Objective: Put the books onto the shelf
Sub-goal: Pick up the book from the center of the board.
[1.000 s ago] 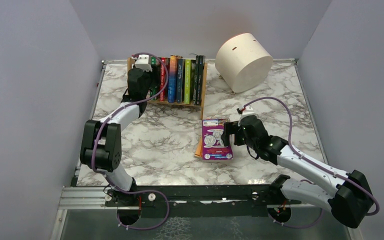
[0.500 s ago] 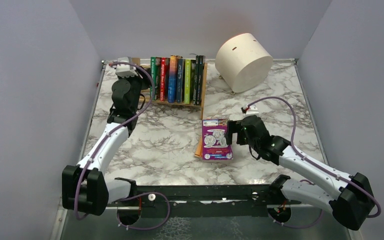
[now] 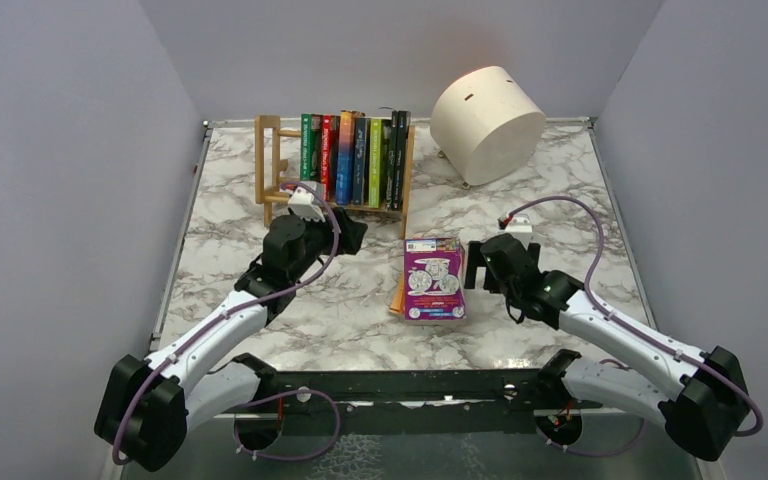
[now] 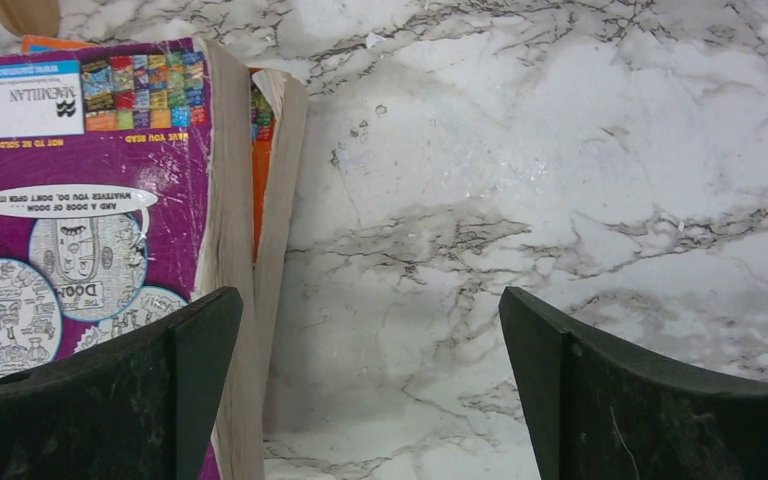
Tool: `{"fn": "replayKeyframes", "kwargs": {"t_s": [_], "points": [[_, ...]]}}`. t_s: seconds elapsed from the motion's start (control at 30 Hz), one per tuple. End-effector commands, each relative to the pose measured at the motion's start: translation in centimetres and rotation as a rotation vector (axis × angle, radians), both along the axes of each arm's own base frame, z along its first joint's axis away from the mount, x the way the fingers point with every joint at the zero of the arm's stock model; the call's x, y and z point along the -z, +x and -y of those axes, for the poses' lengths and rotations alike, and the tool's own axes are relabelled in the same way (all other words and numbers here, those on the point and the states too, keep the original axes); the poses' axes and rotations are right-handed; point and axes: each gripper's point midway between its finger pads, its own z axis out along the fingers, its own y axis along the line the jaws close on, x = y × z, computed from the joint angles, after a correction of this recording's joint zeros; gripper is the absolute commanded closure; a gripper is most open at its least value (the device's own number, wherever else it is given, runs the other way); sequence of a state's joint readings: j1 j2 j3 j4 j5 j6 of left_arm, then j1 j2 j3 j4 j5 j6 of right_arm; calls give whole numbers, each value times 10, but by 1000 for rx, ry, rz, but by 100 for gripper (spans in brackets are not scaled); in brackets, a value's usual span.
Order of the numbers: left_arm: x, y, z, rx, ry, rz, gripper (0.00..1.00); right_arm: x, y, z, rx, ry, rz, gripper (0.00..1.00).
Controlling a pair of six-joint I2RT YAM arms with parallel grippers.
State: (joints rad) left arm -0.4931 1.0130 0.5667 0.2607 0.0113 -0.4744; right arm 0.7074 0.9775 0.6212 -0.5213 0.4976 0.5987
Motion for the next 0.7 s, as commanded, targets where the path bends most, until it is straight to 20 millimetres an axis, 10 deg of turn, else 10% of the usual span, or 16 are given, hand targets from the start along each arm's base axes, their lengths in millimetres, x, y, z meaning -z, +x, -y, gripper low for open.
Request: {"fn": "replayKeyframes", "kwargs": {"t_s": [0.0, 0.67], "points": [[15, -25, 20, 83, -70, -66, 29, -2, 4, 6, 68, -21, -9, 0], [89, -74, 95, 287, -140, -278, 25, 6, 9, -31, -91, 70, -27, 0]]}}
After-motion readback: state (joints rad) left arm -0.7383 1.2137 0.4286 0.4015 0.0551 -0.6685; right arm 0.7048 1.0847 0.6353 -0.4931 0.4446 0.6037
